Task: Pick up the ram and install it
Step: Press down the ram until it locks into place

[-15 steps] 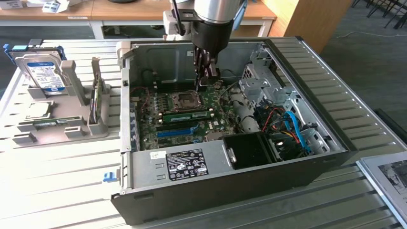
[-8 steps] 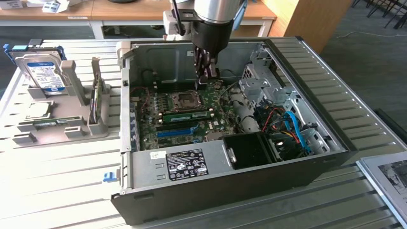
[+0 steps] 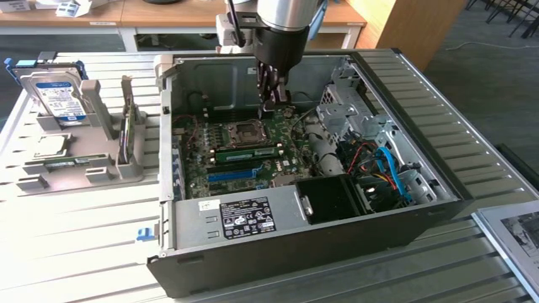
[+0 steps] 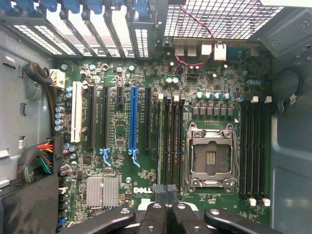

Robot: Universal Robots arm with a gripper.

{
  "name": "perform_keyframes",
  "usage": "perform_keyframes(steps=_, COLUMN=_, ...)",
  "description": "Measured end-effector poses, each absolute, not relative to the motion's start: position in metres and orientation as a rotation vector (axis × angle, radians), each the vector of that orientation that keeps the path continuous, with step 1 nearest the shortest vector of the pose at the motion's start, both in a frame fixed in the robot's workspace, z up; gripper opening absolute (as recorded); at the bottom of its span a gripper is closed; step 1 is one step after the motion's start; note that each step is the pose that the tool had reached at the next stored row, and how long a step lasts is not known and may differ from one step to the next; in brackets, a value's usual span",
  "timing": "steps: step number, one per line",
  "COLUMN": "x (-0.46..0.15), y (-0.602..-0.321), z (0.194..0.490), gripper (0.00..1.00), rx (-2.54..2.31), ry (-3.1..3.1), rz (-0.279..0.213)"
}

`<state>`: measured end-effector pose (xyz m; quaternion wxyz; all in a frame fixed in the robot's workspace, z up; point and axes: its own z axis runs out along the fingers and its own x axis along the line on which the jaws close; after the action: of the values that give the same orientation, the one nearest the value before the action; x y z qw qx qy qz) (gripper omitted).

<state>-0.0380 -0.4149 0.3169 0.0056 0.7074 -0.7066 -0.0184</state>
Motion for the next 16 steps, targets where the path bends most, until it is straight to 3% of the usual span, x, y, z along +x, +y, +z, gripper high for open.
perform_keyframes(steps=16, x=-0.019, y=-0.415, z=0.317, gripper=0.1, rx=2.215, ry=-2.212, rz=-0.058)
